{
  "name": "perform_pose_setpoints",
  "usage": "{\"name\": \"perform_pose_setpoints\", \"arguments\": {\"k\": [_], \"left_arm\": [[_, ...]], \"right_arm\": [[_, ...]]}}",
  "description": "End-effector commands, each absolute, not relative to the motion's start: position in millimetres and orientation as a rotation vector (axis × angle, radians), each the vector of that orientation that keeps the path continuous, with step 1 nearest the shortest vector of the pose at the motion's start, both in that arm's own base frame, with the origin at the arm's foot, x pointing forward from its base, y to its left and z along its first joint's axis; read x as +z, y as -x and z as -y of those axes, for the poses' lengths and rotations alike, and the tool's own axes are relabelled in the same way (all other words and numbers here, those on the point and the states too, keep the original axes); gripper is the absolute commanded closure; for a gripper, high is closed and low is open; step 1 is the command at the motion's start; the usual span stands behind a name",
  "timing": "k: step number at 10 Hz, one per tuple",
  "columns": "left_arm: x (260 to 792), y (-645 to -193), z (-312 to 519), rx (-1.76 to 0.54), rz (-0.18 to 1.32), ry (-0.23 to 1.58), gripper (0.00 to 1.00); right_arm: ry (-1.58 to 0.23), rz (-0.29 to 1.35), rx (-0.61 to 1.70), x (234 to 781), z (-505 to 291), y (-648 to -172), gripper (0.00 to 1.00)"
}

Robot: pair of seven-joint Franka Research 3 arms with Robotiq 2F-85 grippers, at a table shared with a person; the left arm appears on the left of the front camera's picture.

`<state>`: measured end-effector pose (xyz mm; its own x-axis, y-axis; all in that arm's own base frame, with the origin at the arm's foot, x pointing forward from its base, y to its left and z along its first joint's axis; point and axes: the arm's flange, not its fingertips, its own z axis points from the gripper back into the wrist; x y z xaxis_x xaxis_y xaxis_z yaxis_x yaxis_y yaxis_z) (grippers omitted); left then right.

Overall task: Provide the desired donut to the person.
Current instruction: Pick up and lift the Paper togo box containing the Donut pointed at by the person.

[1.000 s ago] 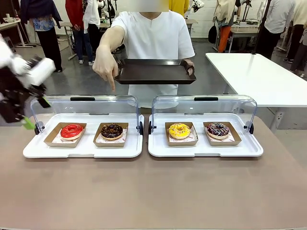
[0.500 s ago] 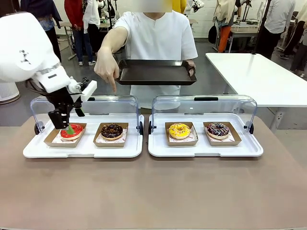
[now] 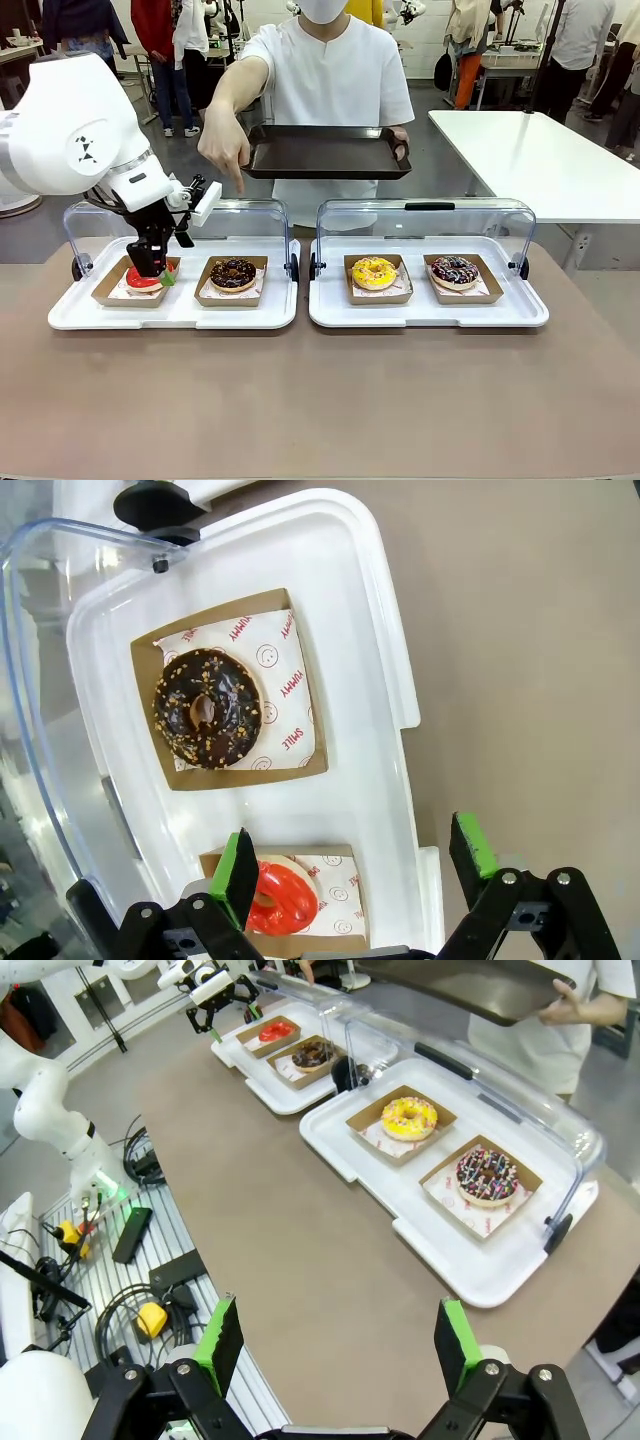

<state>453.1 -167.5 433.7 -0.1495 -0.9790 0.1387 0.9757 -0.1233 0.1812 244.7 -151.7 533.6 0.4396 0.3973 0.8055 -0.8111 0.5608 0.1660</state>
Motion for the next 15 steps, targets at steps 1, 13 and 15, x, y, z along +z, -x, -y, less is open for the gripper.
{"name": "perform_pose_setpoints", "arguments": {"k": [1,13,15], "left_arm": [[431.6,-453.1,169.4,-1.711,0.250,-0.015,0.00],[389.1,-465.2,209.9,-1.699,0.108,-0.084,0.00],[377.6,-474.3,210.5,-1.667,0.112,-0.047,0.00]], "right_arm": [[-0.615,0.819,0.817,533.6,152.4,-246.7,0.00],[-0.615,0.819,0.817,533.6,152.4,-246.7,0.00],[-0.615,0.819,0.817,533.6,152.4,-246.7,0.00]]}}
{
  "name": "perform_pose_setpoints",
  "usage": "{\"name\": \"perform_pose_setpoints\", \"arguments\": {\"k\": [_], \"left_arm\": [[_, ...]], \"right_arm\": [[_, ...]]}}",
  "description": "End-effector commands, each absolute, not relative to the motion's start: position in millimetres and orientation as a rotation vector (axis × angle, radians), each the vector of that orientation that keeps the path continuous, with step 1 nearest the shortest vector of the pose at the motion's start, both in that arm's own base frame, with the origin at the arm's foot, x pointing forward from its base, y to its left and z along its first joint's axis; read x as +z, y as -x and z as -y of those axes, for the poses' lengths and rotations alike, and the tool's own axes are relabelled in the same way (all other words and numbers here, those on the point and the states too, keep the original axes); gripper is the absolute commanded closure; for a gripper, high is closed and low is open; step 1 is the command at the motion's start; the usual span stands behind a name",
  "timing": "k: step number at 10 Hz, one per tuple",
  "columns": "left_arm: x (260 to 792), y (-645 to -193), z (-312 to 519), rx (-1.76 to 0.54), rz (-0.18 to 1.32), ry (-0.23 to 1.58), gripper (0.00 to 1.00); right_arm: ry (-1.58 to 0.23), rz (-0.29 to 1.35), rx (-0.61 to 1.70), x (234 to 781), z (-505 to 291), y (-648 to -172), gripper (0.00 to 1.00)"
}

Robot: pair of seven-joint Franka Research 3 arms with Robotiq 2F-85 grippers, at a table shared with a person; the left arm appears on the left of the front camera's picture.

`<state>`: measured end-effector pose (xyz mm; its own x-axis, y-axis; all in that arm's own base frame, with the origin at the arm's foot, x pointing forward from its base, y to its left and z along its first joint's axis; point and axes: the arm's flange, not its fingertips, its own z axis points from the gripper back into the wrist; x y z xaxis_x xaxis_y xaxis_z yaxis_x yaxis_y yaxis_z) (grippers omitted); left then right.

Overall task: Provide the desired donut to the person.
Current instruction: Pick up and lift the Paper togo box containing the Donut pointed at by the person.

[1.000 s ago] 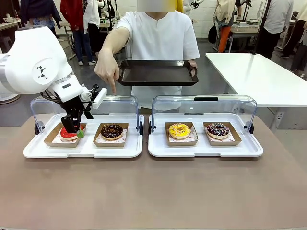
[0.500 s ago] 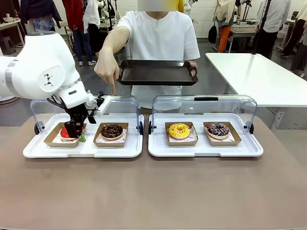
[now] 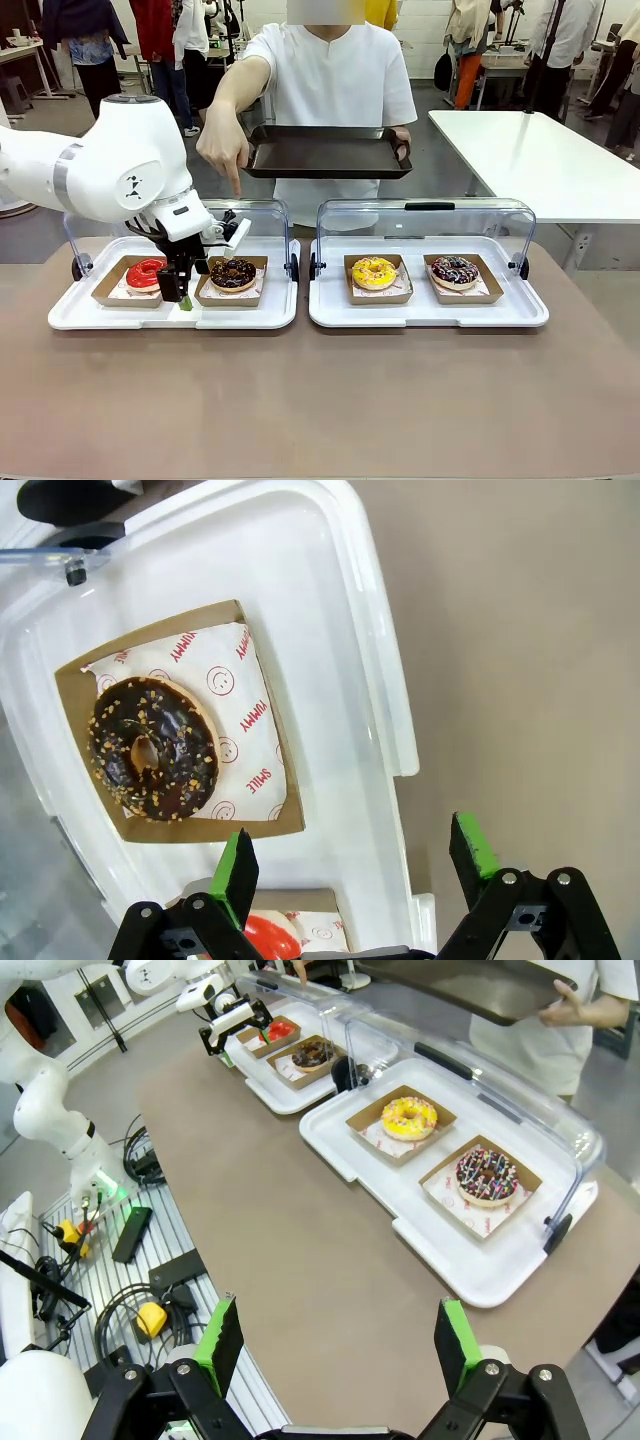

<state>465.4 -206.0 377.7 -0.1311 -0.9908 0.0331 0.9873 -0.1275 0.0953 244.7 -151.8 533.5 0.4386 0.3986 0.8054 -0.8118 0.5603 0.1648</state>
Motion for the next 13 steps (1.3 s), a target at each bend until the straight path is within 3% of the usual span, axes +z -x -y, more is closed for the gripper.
{"name": "perform_pose_setpoints", "arguments": {"k": [1,13], "left_arm": [[373.7,-477.7,211.5,-1.655,0.101,-0.058,0.00],[341.1,-506.3,203.5,-1.612,0.063,-0.008,0.00]], "right_arm": [[-0.615,0.819,0.817,533.6,152.4,-246.7,0.00],[-0.615,0.819,0.817,533.6,152.4,-246.7,0.00]]}}
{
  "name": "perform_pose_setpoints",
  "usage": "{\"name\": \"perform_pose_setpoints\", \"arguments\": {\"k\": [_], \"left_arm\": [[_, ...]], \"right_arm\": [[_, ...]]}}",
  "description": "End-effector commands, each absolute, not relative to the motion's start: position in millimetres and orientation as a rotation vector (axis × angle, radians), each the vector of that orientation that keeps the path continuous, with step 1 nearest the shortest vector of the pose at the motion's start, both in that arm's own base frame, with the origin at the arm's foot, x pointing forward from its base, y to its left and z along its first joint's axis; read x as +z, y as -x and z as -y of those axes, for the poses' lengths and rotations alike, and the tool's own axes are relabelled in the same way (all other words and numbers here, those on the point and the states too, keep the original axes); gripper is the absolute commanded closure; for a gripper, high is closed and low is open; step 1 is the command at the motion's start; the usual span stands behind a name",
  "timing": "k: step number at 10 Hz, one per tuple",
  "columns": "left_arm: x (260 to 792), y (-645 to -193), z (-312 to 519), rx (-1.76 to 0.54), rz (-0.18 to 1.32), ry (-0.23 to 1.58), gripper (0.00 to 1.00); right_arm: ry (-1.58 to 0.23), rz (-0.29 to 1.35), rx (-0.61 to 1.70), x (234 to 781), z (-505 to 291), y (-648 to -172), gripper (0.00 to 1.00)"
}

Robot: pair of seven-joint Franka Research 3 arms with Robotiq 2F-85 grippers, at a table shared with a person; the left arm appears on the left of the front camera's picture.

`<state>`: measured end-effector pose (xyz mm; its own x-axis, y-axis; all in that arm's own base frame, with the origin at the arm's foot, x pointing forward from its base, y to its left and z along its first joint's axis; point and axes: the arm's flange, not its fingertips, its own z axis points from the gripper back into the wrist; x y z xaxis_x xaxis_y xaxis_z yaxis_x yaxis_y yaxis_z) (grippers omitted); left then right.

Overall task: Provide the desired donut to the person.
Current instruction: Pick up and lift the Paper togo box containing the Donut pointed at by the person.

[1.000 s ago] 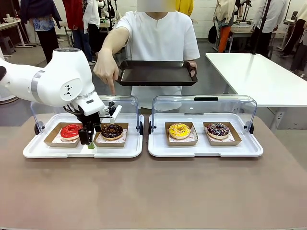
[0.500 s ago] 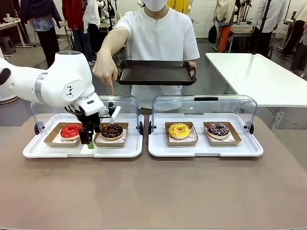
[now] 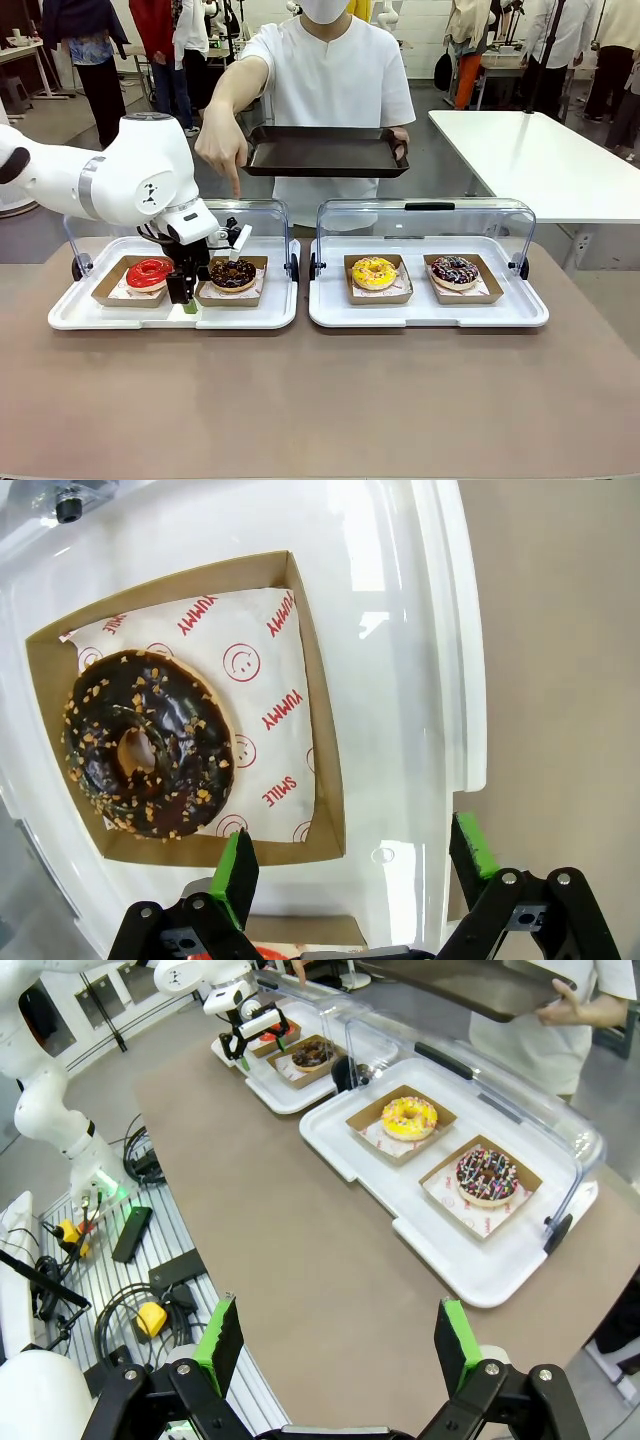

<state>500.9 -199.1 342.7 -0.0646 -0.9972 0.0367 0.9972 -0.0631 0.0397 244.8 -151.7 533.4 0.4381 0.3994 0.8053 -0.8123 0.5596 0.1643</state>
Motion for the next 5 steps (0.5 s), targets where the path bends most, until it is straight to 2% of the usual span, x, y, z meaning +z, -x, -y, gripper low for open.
{"name": "perform_pose_setpoints", "arguments": {"k": [1,5], "left_arm": [[339.4,-507.3,203.7,-1.611,0.061,-0.007,0.00],[332.6,-511.7,205.2,-1.602,0.048,0.002,0.00]], "right_arm": [[-0.615,0.819,0.817,533.6,152.4,-246.7,0.00],[-0.615,0.819,0.817,533.6,152.4,-246.7,0.00]]}}
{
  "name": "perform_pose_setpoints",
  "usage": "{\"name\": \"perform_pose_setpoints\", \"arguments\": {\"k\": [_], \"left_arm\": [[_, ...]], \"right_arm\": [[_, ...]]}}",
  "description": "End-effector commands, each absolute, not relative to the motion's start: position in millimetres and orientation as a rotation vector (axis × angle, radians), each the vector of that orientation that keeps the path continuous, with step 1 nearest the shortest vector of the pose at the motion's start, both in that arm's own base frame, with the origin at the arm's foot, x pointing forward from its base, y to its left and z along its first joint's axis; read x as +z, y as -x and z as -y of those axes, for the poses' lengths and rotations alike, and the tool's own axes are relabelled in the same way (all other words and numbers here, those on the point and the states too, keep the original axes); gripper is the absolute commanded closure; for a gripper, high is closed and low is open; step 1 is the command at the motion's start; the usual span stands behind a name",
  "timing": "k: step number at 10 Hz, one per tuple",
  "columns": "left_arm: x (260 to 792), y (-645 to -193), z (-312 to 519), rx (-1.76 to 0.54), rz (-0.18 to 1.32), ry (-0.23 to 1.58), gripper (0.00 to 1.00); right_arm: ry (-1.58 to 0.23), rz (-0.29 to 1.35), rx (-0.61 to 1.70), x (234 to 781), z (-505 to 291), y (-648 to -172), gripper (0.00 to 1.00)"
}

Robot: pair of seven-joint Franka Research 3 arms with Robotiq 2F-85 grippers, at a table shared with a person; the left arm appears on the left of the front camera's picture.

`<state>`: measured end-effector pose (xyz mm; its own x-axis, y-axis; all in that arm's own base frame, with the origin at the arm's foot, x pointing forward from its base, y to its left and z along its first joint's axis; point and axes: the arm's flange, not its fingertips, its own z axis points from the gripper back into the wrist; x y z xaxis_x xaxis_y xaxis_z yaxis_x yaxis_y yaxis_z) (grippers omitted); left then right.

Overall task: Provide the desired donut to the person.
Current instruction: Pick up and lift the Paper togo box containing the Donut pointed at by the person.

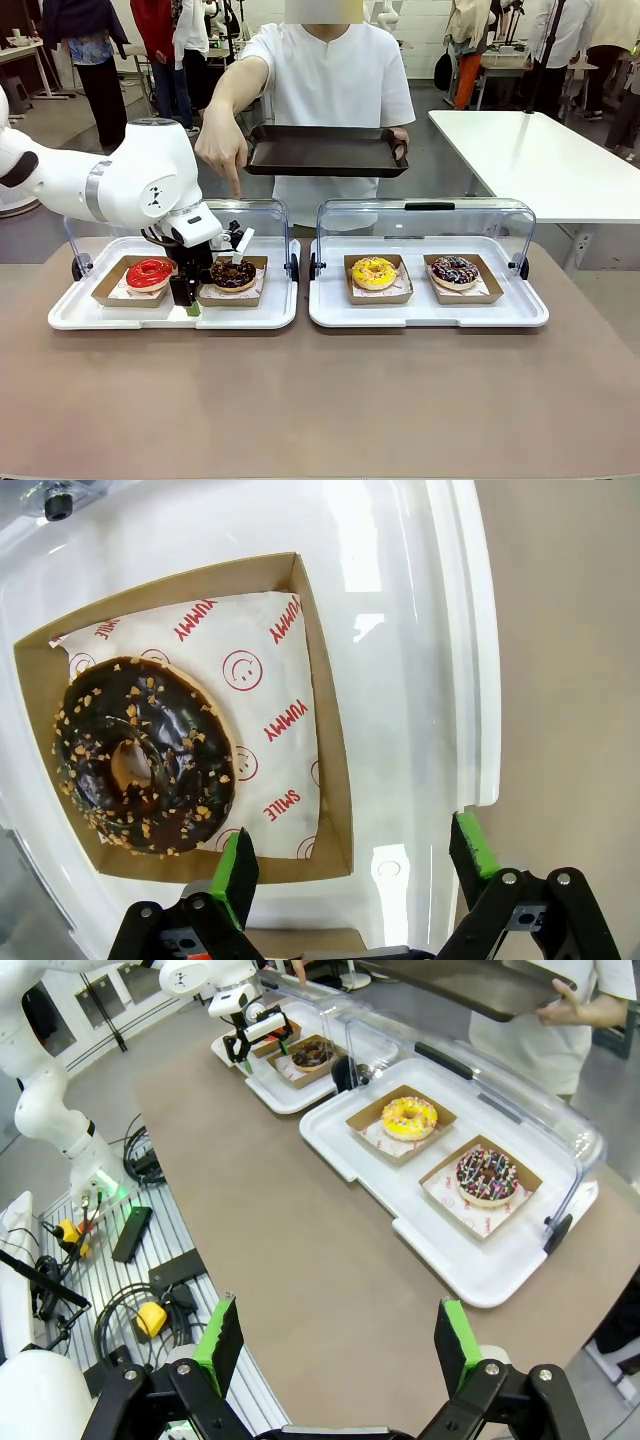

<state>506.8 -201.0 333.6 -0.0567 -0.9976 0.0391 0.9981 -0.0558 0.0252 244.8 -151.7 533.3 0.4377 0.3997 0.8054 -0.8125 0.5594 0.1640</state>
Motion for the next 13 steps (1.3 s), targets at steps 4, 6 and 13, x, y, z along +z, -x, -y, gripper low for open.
{"name": "perform_pose_setpoints", "arguments": {"k": [4,6,13], "left_arm": [[327.7,-513.1,205.6,-1.602,0.041,0.006,0.27],[327.5,-513.5,205.3,-1.609,0.041,0.005,0.83],[328.0,-513.6,203.6,-1.610,0.042,0.001,1.00]], "right_arm": [[-0.615,0.819,0.817,533.6,152.4,-246.7,0.00],[-0.615,0.819,0.817,533.6,152.4,-246.7,0.00],[-0.615,0.819,0.817,533.6,152.4,-246.7,0.00]]}}
